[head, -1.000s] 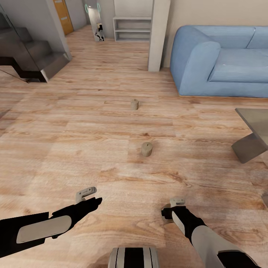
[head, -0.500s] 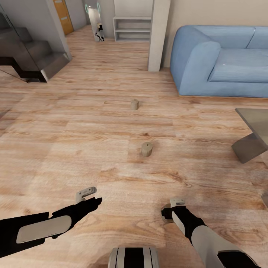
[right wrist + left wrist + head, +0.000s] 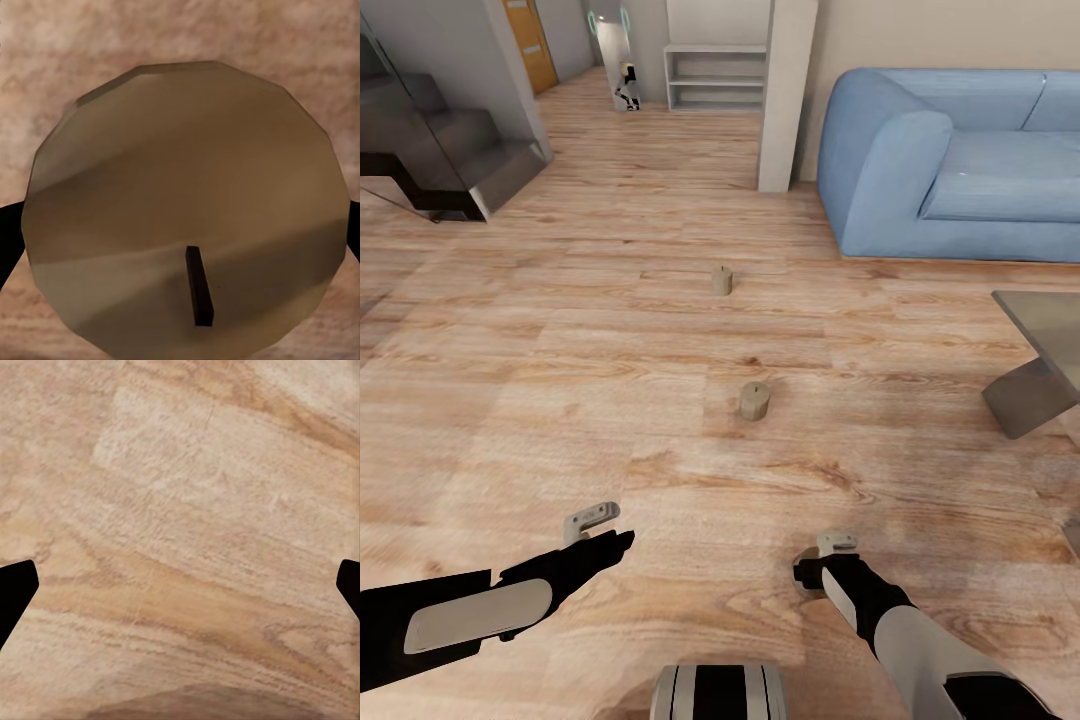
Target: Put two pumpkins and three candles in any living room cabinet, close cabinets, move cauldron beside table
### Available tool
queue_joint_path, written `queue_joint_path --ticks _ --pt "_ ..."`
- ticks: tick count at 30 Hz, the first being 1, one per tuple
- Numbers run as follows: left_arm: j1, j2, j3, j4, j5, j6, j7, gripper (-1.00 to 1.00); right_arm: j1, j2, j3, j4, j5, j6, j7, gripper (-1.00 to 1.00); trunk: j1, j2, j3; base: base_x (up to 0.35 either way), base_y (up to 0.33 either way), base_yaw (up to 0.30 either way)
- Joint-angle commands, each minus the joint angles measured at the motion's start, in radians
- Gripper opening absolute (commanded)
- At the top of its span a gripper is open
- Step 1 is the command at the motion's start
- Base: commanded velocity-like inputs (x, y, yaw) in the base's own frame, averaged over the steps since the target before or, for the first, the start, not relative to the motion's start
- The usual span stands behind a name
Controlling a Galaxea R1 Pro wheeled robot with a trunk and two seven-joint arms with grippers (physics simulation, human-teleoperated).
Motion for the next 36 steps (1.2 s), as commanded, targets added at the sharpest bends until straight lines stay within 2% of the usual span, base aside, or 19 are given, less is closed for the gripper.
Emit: queue_joint_path --ticks 1,28,34,36 --pt "-0.002 0.000 -0.002 -0.001 0.005 -0.006 0.001 1.00 0.000 0.000 0.003 -0.002 -0.002 0.006 -0.005 -1.00 0.000 0.000 -0.001 0.000 0.000 0.000" --pt "-0.002 0.001 -0.002 -0.001 0.007 -0.006 0.001 1.00 0.000 0.001 0.003 -0.008 -0.002 0.008 -0.006 -1.00 0.000 0.000 -0.001 0.000 0.000 0.000" --pt "-0.002 0.002 -0.002 0.000 0.013 -0.006 0.001 1.00 0.000 0.002 0.003 -0.011 -0.003 0.009 -0.006 -1.00 -0.003 0.001 0.022 0.000 0.000 0.000" --pt "-0.002 0.002 -0.002 0.005 0.013 -0.005 0.001 1.00 0.001 0.004 0.003 -0.042 -0.004 0.012 -0.007 -1.00 -0.004 0.002 0.030 0.000 0.000 0.000"
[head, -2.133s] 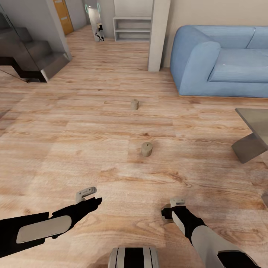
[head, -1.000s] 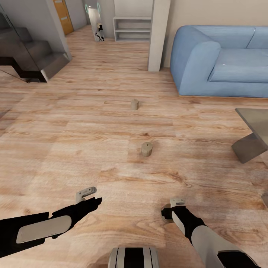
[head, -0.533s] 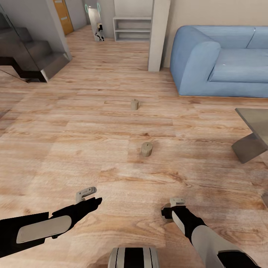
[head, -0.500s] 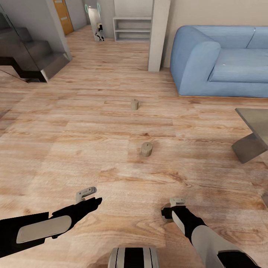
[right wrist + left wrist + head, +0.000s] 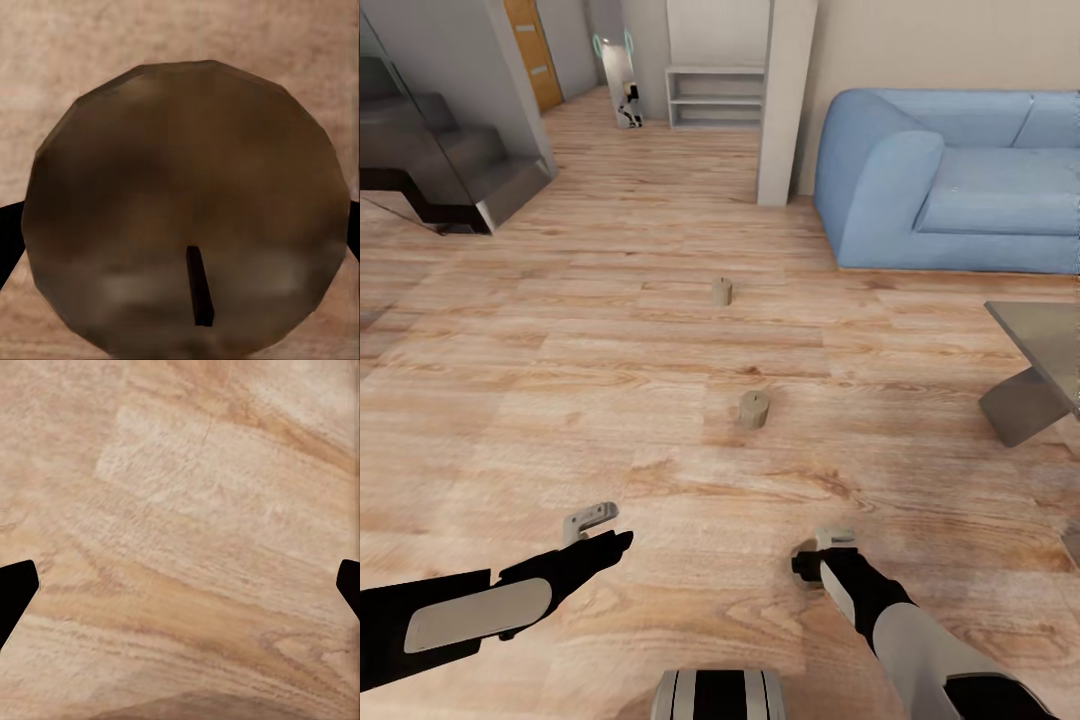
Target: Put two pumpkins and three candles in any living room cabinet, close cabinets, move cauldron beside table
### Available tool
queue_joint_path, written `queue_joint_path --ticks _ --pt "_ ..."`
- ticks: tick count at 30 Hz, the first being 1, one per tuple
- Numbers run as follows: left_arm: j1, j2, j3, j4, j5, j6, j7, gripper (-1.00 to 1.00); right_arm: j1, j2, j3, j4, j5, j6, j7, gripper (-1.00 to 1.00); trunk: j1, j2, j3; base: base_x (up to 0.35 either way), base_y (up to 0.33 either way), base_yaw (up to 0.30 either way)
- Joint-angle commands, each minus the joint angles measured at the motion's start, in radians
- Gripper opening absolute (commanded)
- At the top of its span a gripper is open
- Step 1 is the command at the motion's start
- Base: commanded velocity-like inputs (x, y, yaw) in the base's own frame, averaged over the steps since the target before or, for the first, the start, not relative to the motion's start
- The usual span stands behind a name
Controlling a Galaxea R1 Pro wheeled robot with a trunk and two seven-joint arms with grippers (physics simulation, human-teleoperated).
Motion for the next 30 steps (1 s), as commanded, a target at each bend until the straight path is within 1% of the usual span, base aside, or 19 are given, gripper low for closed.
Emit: queue_joint_path --ticks 1,5,7,9,10,11,12,16,17,19,20,21,22,23,24,25,26,28,30 --pt "-0.002 0.000 -0.002 0.005 0.005 -0.006 0.001 1.00 0.002 0.000 0.002 -0.025 -0.002 0.010 -0.005 -1.00 -0.001 0.000 0.003 0.000 0.000 0.000" --pt "-0.002 -0.001 -0.002 0.016 0.006 -0.005 0.001 1.00 0.020 0.000 0.002 -0.144 -0.003 0.064 -0.006 -1.00 -0.002 0.001 0.019 0.000 0.000 0.000" --pt "-0.002 -0.001 -0.002 0.019 0.006 -0.005 0.001 1.00 0.062 0.000 0.002 -0.241 -0.003 0.116 -0.006 -1.00 -0.003 0.001 0.026 0.000 0.000 0.000" --pt "-0.002 -0.001 -0.002 0.019 0.006 -0.005 0.001 1.00 0.091 0.001 0.002 -0.300 -0.003 0.144 -0.006 -1.00 -0.004 0.002 0.034 0.000 0.000 0.000" --pt "-0.002 -0.001 -0.002 0.021 0.006 -0.005 0.001 1.00 0.121 0.001 0.002 -0.363 -0.003 0.173 -0.006 -1.00 -0.005 0.002 0.038 0.000 0.000 0.000" --pt "-0.002 -0.001 -0.002 0.022 0.006 -0.005 0.001 1.00 0.136 0.001 0.002 -0.395 -0.003 0.189 -0.006 -1.00 -0.005 0.002 0.042 0.000 0.000 0.000" --pt "-0.002 -0.002 -0.002 0.026 0.006 -0.005 0.001 1.00 0.166 0.002 0.002 -0.459 -0.003 0.220 -0.006 -1.00 -0.005 0.003 0.046 0.000 0.000 0.000" --pt "-0.002 -0.004 -0.003 0.057 0.006 -0.003 0.001 1.00 0.238 0.003 0.002 -0.608 -0.006 0.302 -0.006 -1.00 -0.007 0.003 0.061 0.000 0.000 0.000" --pt "-0.002 -0.010 -0.004 0.093 0.006 0.000 0.000 1.00 0.252 0.003 0.002 -0.635 -0.006 0.318 -0.006 -1.00 -0.008 0.004 0.065 0.000 0.000 0.000" --pt "-0.002 -0.029 -0.004 0.134 0.007 0.001 0.000 1.00 0.257 0.003 0.002 -0.646 -0.006 0.325 -0.006 -1.00 -0.009 0.004 0.073 0.000 0.000 0.000" --pt "-0.002 -0.047 -0.004 0.172 0.010 0.003 0.001 1.00 0.258 0.003 0.001 -0.647 -0.006 0.326 -0.006 -1.00 -0.009 0.004 0.077 0.000 0.000 0.000" --pt "-0.002 -0.065 -0.004 0.220 0.023 0.006 0.002 1.00 0.259 0.002 0.001 -0.650 -0.006 0.328 -0.006 -1.00 -0.010 0.005 0.080 0.000 0.000 0.000" --pt "-0.002 -0.087 -0.004 0.284 0.072 0.027 0.003 1.00 0.260 0.002 0.001 -0.651 -0.006 0.328 -0.006 -1.00 -0.010 0.005 0.084 0.000 0.000 0.000" --pt "-0.002 -0.102 -0.006 0.313 0.110 0.057 0.003 1.00 0.261 0.002 0.001 -0.652 -0.006 0.327 -0.006 -1.00 -0.010 0.005 0.088 0.000 0.000 0.000" --pt "-0.002 -0.114 -0.007 0.336 0.141 0.098 0.003 1.00 0.261 0.002 0.001 -0.653 -0.006 0.327 -0.006 -1.00 -0.011 0.005 0.092 0.000 0.000 0.000" --pt "-0.002 -0.118 -0.007 0.346 0.151 0.120 0.004 1.00 0.261 0.002 0.001 -0.653 -0.006 0.327 -0.006 -1.00 -0.011 0.006 0.096 0.000 0.000 0.000" --pt "-0.002 -0.123 -0.007 0.363 0.166 0.163 0.004 1.00 0.261 0.002 0.001 -0.653 -0.006 0.328 -0.006 -1.00 -0.012 0.006 0.100 0.000 0.000 0.000" --pt "-0.002 -0.126 -0.007 0.378 0.176 0.201 0.005 1.00 0.262 0.002 0.001 -0.653 -0.006 0.329 -0.006 -1.00 -0.013 0.006 0.108 0.000 0.000 0.000" --pt "-0.002 -0.123 -0.005 0.385 0.167 0.217 0.004 1.00 0.262 0.002 0.001 -0.653 -0.006 0.330 -0.006 -1.00 -0.014 0.007 0.115 0.000 0.000 0.000"
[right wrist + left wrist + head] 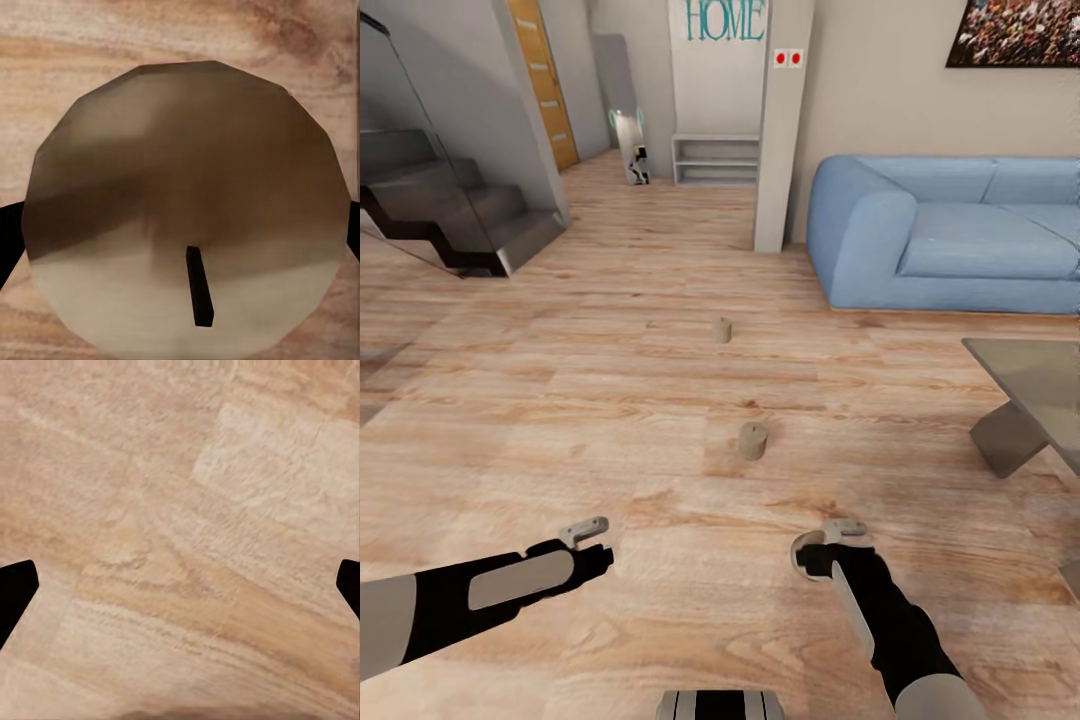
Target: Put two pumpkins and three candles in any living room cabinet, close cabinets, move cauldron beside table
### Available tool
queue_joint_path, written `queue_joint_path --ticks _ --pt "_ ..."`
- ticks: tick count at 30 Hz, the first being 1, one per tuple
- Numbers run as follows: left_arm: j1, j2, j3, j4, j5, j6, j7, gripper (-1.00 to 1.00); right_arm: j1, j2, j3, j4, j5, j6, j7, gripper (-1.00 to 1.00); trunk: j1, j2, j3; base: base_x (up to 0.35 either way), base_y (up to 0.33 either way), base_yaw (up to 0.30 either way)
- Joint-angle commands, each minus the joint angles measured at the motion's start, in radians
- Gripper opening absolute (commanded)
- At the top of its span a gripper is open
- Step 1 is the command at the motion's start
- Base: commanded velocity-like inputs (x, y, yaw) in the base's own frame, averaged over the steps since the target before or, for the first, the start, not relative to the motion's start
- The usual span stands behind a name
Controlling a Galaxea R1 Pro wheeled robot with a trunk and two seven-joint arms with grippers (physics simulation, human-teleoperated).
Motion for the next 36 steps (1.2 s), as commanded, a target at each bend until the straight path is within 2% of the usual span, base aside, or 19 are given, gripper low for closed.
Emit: queue_joint_path --ticks 1,2,3,4,6,8,9,10,11,13,14,16,20,24,27,36 --pt "-0.002 0.002 -0.003 0.003 -0.012 0.003 0.002 1.00 0.000 0.000 0.002 -0.001 -0.003 0.005 -0.007 -1.00 -0.001 0.000 0.003 0.000 0.000 0.000" --pt "-0.002 0.003 -0.004 0.007 -0.035 0.007 0.002 1.00 0.000 0.000 0.002 -0.001 -0.004 0.005 -0.007 -1.00 -0.001 0.000 0.007 0.000 0.000 0.000" --pt "-0.002 0.004 -0.006 0.026 -0.099 0.013 0.002 1.00 0.000 -0.001 0.002 -0.001 -0.004 0.006 -0.007 -1.00 -0.001 0.000 0.011 0.000 0.000 0.000" --pt "-0.002 0.004 -0.012 0.040 -0.114 0.015 0.002 1.00 0.000 -0.001 0.002 -0.001 -0.004 0.007 -0.007 -1.00 -0.002 0.001 0.015 0.000 0.000 0.000" --pt "-0.002 0.004 -0.034 0.068 -0.126 0.018 0.000 1.00 0.000 -0.001 0.002 -0.001 -0.005 0.008 -0.007 -1.00 -0.003 0.001 0.022 0.000 0.000 0.000" --pt "-0.002 0.001 -0.077 0.115 -0.132 0.020 -0.002 1.00 0.000 -0.002 0.002 -0.001 -0.005 0.008 -0.007 -1.00 -0.004 0.002 0.030 0.000 0.000 0.000" --pt "-0.002 -0.001 -0.113 0.158 -0.133 0.020 -0.003 1.00 0.000 -0.002 0.002 -0.001 -0.005 0.007 -0.007 -1.00 -0.004 0.002 0.034 0.000 0.000 0.000" --pt "-0.002 -0.012 -0.195 0.283 -0.133 0.019 -0.050 1.00 0.004 -0.002 0.002 -0.001 -0.004 0.007 -0.007 -1.00 -0.005 0.002 0.038 0.000 0.000 0.000" --pt "-0.002 -0.013 -0.202 0.298 -0.132 0.019 -0.069 1.00 0.005 -0.002 0.002 -0.001 -0.004 0.008 -0.007 -1.00 -0.005 0.002 0.042 0.000 0.000 0.000" --pt "-0.002 -0.014 -0.224 0.359 -0.126 0.019 -0.170 1.00 0.007 -0.002 0.002 -0.001 -0.004 0.008 -0.007 -1.00 -0.006 0.003 0.050 0.000 0.000 0.000" --pt "-0.002 -0.014 -0.228 0.376 -0.124 0.019 -0.198 1.00 0.007 -0.002 0.002 -0.001 -0.004 0.008 -0.007 -1.00 -0.006 0.003 0.053 0.000 0.000 0.000" --pt "-0.002 -0.015 -0.241 0.445 -0.115 0.020 -0.304 1.00 0.008 -0.001 0.002 -0.001 -0.004 0.007 -0.007 -1.00 -0.007 0.003 0.061 0.000 0.000 0.000" --pt "-0.001 -0.017 -0.249 0.527 -0.109 0.020 -0.428 1.00 0.008 -0.002 0.002 -0.001 -0.004 0.008 -0.007 -1.00 -0.009 0.004 0.077 0.000 0.000 0.000" --pt "-0.001 -0.024 -0.254 0.588 -0.107 0.020 -0.472 1.00 0.009 -0.002 0.002 -0.001 -0.003 0.008 -0.007 -1.00 -0.011 0.005 0.092 0.000 0.000 0.000" --pt "0.000 -0.048 -0.257 0.626 -0.107 0.020 -0.484 1.00 0.009 -0.002 0.002 -0.001 -0.003 0.007 -0.007 -1.00 -0.012 0.006 0.104 0.000 0.000 0.000" --pt "0.026 -0.077 -0.260 0.644 -0.108 0.021 -0.494 1.00 0.012 -0.003 0.002 -0.008 -0.001 0.008 -0.007 -1.00 -0.016 0.008 0.138 0.000 0.000 0.000"
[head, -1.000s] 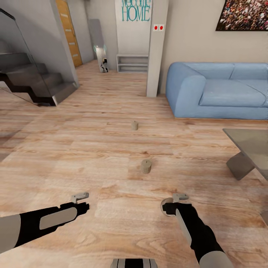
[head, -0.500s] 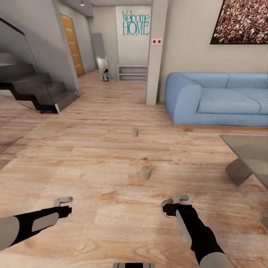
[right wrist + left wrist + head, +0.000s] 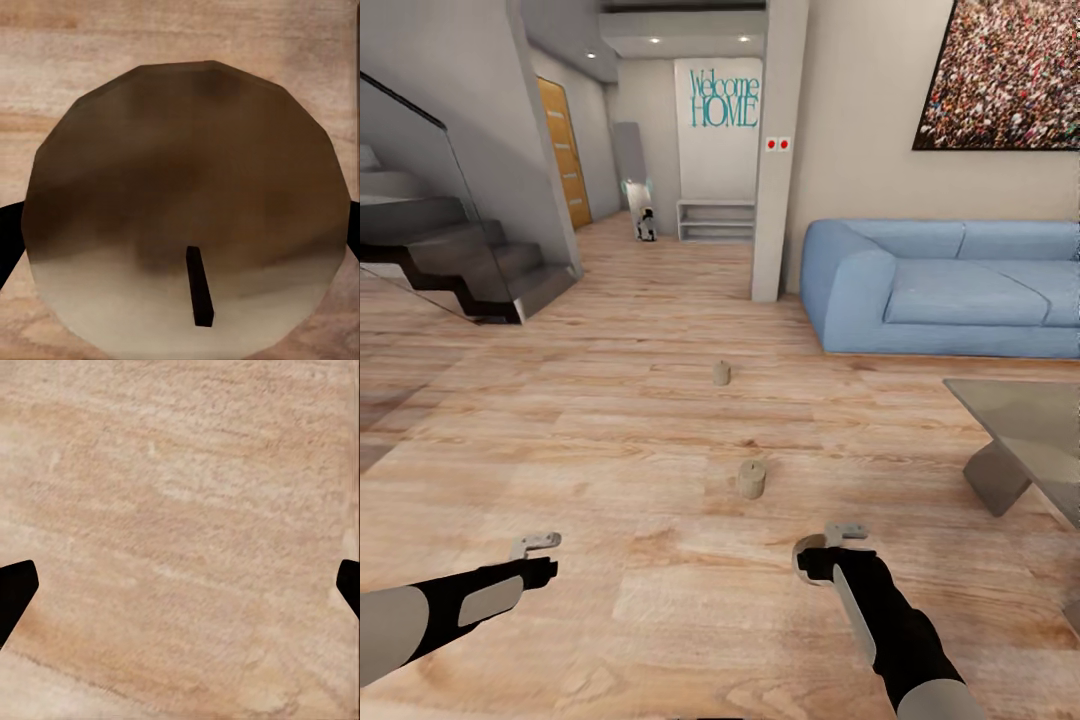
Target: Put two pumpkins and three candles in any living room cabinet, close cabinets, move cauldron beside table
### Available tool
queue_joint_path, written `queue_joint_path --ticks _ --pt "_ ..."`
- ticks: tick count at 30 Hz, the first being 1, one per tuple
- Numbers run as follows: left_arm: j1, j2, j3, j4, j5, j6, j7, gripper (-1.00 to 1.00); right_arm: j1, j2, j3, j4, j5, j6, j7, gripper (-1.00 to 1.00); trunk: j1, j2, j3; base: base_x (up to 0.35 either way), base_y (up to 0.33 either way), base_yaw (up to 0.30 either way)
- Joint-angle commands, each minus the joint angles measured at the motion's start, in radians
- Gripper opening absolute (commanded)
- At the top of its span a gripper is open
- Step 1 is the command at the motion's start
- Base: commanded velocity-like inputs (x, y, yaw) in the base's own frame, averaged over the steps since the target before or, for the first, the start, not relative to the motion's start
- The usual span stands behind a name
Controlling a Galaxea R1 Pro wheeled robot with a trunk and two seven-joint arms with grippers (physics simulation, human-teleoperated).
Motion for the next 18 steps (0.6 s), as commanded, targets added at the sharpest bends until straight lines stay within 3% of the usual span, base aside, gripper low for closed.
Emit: queue_joint_path --ticks 1,4,11,16,18 --pt "-0.001 -0.001 -0.006 -0.003 0.002 -0.001 0.005 1.00 0.002 0.000 0.002 -0.006 -0.003 0.005 -0.006 -1.00 -0.001 0.000 0.003 0.000 0.000 0.000" --pt "0.001 -0.007 -0.005 -0.003 0.002 -0.001 0.005 1.00 0.033 0.000 0.002 -0.075 -0.003 0.018 -0.006 -1.00 -0.002 0.001 0.015 0.000 0.000 0.000" --pt "0.001 -0.010 -0.006 -0.009 0.003 -0.002 0.004 1.00 0.133 0.001 0.002 -0.289 -0.005 0.127 -0.005 -1.00 -0.005 0.002 0.042 0.000 0.000 0.000" --pt "0.002 -0.009 -0.005 -0.017 0.006 -0.005 0.004 1.00 0.147 0.003 0.003 -0.314 -0.006 0.139 -0.004 -1.00 -0.007 0.003 0.061 0.000 0.000 0.000" --pt "0.014 -0.008 -0.005 -0.036 0.030 -0.006 0.004 1.00 0.148 0.004 0.003 -0.296 -0.006 0.136 -0.003 -1.00 -0.012 0.012 0.068 0.000 0.000 0.000"
